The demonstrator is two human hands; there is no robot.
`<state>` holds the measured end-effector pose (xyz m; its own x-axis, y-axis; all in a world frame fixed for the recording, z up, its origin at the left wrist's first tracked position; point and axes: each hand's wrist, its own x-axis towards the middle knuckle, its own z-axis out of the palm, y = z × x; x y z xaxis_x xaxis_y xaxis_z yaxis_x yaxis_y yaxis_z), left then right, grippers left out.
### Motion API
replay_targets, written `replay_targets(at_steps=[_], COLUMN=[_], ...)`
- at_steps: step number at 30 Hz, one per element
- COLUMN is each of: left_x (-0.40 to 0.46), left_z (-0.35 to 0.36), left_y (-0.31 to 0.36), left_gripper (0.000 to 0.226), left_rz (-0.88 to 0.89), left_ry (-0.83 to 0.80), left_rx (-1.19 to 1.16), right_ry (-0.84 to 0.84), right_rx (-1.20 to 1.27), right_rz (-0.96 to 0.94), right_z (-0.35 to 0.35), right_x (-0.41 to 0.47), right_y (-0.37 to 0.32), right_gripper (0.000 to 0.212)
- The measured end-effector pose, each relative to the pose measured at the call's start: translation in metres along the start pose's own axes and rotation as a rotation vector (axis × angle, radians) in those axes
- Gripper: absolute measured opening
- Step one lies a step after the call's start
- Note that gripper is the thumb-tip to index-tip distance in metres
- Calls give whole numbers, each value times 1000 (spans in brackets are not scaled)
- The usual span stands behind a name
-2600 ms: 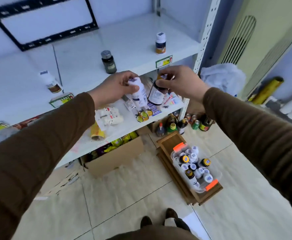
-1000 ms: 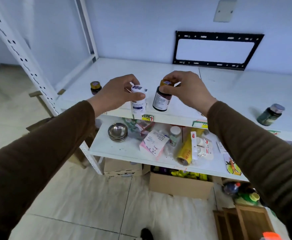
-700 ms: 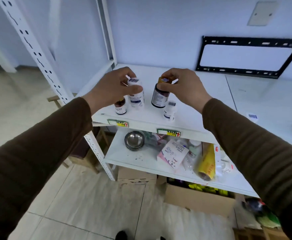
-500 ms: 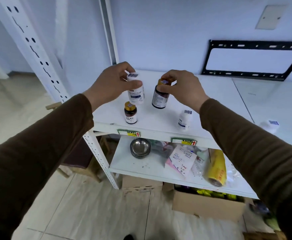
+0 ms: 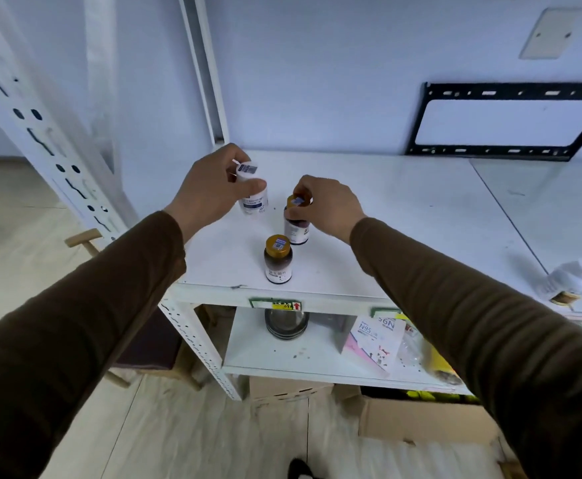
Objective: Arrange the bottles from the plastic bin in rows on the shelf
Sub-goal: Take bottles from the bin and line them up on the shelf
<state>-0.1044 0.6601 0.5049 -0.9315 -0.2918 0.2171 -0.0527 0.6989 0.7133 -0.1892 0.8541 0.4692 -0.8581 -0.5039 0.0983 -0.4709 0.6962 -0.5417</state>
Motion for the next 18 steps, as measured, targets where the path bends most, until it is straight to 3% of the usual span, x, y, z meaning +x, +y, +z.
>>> replay_targets(at_steps=[18], left_x=[33], left_z=[-6], left_y=[-32], left_gripper=[37], left_rz=[-4], left_ry=[-80], left_rx=[-56], right_ry=[-154], right_rx=[-98], right_rz=[14], right_z=[40], right_x=[21], right_y=[-18], right_gripper=[48])
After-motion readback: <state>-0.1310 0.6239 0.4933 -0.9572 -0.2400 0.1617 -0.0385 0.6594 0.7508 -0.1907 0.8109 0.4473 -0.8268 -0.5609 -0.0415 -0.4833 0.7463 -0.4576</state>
